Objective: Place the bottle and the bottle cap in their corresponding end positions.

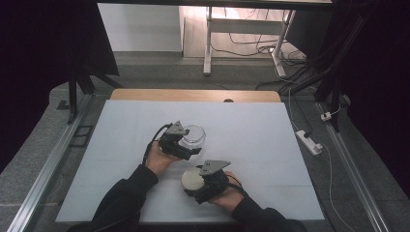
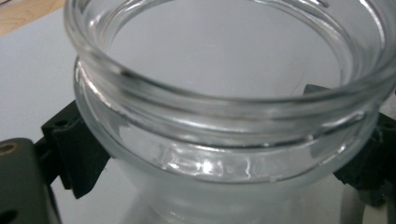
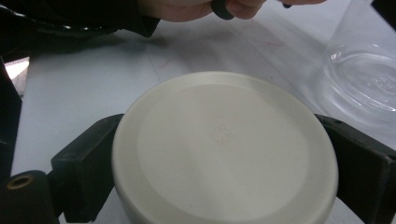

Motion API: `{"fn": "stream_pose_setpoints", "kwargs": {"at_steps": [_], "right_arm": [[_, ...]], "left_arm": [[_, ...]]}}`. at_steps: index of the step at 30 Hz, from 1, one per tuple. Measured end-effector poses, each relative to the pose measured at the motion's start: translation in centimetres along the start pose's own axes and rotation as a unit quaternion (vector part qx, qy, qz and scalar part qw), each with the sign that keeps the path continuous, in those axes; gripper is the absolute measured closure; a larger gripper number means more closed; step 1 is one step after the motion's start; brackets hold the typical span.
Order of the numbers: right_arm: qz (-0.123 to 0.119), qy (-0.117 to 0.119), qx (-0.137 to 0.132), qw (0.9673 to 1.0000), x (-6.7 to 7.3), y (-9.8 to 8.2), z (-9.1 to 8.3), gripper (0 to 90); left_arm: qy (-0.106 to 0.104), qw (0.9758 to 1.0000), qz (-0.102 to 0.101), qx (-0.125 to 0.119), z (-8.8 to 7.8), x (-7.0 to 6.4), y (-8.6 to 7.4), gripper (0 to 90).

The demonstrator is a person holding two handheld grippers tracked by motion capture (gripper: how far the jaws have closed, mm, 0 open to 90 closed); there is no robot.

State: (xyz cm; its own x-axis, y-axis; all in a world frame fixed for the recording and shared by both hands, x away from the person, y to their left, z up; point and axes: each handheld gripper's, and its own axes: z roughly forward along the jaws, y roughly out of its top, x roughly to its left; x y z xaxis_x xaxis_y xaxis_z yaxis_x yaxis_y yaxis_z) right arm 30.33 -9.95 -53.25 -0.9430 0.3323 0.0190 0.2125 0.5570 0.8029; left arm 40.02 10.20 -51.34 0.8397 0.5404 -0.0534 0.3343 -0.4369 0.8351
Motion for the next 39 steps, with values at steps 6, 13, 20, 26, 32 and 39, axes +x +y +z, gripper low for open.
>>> {"fn": "stream_pose_setpoints", "kwargs": {"at_steps": [6, 13, 20, 26, 32, 39], "right_arm": [[-0.005, 0.000, 0.015, 0.9999, 0.1, -0.1, 0.6, 7.2], [-0.002, -0.004, 0.031, 0.9995, 0.0, 0.0, 0.9, 7.1], [0.003, -0.007, 0.046, 0.9989, -0.1, 0.0, 1.2, 6.8], [0.021, 0.004, 0.043, 0.9989, -0.4, 0.0, 1.1, 4.0], [0.040, 0.011, 0.029, 0.9987, -0.9, -0.1, 0.8, 0.0], [0.046, 0.008, 0.013, 0.9988, -0.9, 0.4, 0.1, 0.0]], "left_arm": [[0.004, 1.0000, -0.006, 0.000, 0.5, 0.2, -0.3, 7.7], [0.011, 0.9999, 0.002, 0.004, 1.1, 0.1, -0.5, 7.6], [0.012, 0.9999, 0.009, 0.002, 1.0, 0.1, -0.7, 7.3], [0.026, 0.9996, 0.007, 0.012, 0.9, -0.1, -0.5, 4.7], [0.016, 0.9998, -0.008, -0.002, 0.0, 0.0, -0.4, 1.4], [0.020, 0.9997, -0.017, 0.003, -0.9, -0.2, -0.5, 0.3]]}}
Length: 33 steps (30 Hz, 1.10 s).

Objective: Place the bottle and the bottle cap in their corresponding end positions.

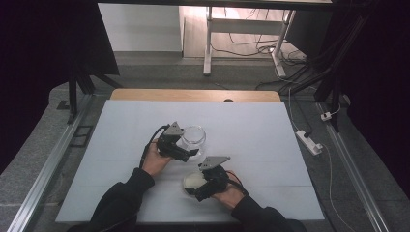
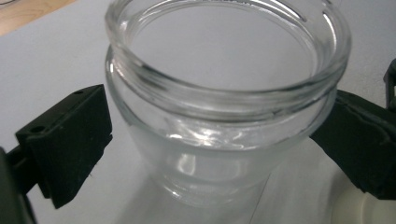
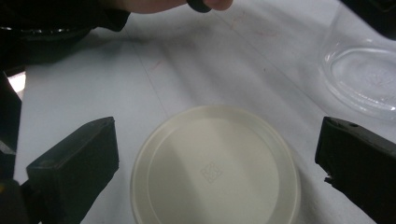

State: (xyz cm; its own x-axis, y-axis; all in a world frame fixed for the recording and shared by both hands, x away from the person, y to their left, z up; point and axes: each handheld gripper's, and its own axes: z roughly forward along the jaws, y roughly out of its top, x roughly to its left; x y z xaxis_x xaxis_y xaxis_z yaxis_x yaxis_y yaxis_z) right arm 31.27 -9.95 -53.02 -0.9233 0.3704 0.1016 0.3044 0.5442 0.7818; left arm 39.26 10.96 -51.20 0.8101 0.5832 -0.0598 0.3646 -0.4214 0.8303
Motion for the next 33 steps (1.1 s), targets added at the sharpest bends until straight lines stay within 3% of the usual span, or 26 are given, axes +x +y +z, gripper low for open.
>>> {"fn": "stream_pose_setpoints", "kwargs": {"at_steps": [8, 20, 24, 33], "right_arm": [[0.003, -0.005, -0.012, 0.9999, 0.1, 0.5, -0.9, 0.0], [0.002, -0.021, -0.024, 0.9995, 0.3, 0.8, -2.1, 0.0], [0.006, -0.024, -0.026, 0.9994, 0.3, 0.8, -2.5, 0.0], [0.008, -0.040, -0.024, 0.9989, 0.1, 0.7, -3.4, 0.0]], "left_arm": [[-0.013, 0.9998, -0.011, 0.008, -1.2, -0.2, 0.0, 0.0], [-0.017, 0.9995, -0.023, 0.014, -3.0, -1.0, -0.6, 0.0], [-0.035, 0.9987, -0.036, 0.009, -3.7, -0.9, -0.9, 0.0], [-0.045, 0.9984, -0.033, 0.012, -5.0, -1.8, -1.3, 0.0]]}}
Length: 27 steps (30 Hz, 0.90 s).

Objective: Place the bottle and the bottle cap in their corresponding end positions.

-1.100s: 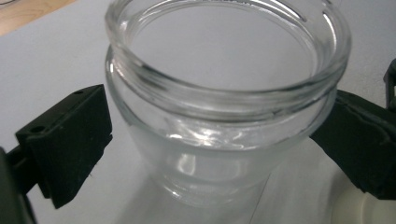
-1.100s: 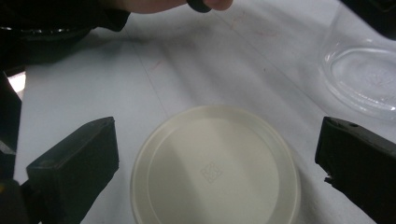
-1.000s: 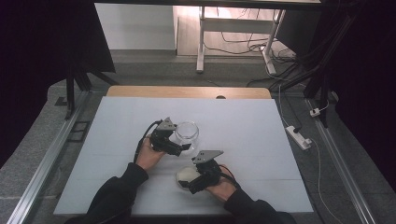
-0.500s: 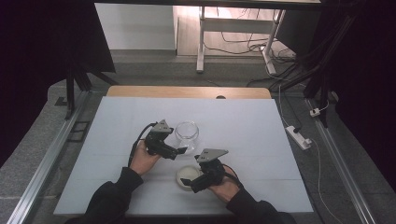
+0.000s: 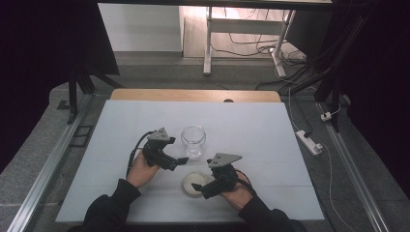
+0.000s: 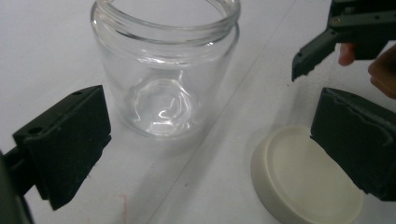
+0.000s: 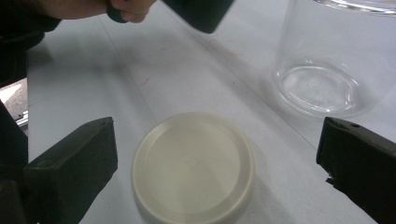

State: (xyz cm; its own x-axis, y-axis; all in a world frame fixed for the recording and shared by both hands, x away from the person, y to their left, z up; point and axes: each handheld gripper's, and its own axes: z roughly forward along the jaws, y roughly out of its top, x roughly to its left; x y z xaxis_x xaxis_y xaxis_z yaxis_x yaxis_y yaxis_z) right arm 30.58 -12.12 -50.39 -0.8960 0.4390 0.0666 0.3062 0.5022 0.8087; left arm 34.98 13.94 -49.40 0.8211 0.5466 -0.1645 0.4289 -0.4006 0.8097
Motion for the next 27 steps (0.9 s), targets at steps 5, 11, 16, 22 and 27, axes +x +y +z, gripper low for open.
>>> {"fn": "stream_pose_setpoints", "kwargs": {"at_steps": [5, 11, 16, 22, 27], "right_arm": [[0.008, 0.002, -0.004, 1.0000, -0.1, 0.0, -0.6, 0.0], [0.008, 0.001, -0.002, 1.0000, -0.1, 0.0, -1.1, 0.0], [0.004, 0.002, -0.002, 1.0000, 0.0, 0.0, -1.5, 0.0], [0.004, -0.002, -0.005, 1.0000, 0.0, 0.0, -2.3, 0.0], [0.008, -0.007, -0.007, 0.9999, 0.0, -0.1, -2.9, 0.0]], "left_arm": [[-0.001, 0.9999, -0.005, -0.009, -0.7, -0.9, -0.5, 0.0], [-0.009, 0.9999, -0.003, -0.009, -1.4, -1.9, -1.0, 0.0], [-0.026, 0.9997, 0.005, -0.001, -1.8, -2.7, -1.2, 0.0], [-0.027, 0.9995, 0.014, 0.012, -2.6, -3.5, -1.9, 0.0], [-0.022, 0.9997, 0.001, 0.007, -3.9, -3.9, -2.7, 0.0]]}}
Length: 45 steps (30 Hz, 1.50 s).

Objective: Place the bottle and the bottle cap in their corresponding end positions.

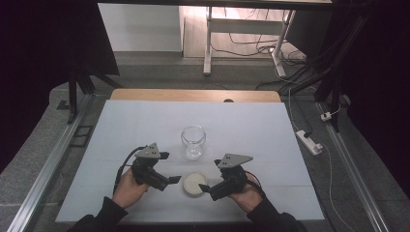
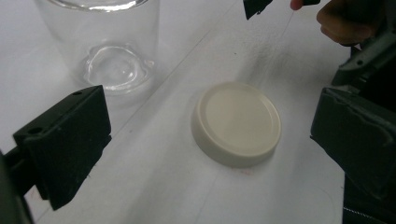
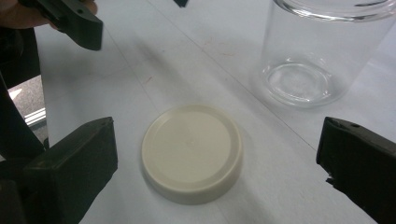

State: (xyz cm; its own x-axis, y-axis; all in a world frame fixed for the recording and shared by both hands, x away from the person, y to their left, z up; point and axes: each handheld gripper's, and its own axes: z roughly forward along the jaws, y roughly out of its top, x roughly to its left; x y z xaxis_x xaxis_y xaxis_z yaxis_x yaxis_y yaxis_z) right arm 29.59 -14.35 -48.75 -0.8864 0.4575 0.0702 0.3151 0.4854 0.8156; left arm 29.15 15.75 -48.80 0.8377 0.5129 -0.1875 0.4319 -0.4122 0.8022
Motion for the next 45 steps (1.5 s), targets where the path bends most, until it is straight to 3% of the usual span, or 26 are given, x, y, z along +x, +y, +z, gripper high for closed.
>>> {"fn": "stream_pose_setpoints", "kwargs": {"at_steps": [9, 22, 37, 45], "right_arm": [[-0.009, -0.018, -0.005, 0.9998, 0.3, -0.5, -1.7, 0.0], [0.020, -0.054, -0.017, 0.9982, -0.6, -2.0, -4.7, 0.0], [0.039, -0.099, -0.025, 0.9940, -1.1, -3.9, -7.8, 0.0], [0.062, -0.127, -0.034, 0.9893, -1.5, -5.5, -10.1, 0.0]], "left_arm": [[0.012, 0.9998, -0.013, -0.008, -2.0, -0.9, -1.7, 0.0], [0.039, 0.9980, -0.043, -0.024, -4.8, -1.5, -4.1, 0.0], [0.079, 0.9928, -0.078, -0.044, -8.8, -1.9, -7.3, 0.0], [0.104, 0.9885, -0.099, -0.047, -10.7, -2.3, -9.3, 0.0]]}}
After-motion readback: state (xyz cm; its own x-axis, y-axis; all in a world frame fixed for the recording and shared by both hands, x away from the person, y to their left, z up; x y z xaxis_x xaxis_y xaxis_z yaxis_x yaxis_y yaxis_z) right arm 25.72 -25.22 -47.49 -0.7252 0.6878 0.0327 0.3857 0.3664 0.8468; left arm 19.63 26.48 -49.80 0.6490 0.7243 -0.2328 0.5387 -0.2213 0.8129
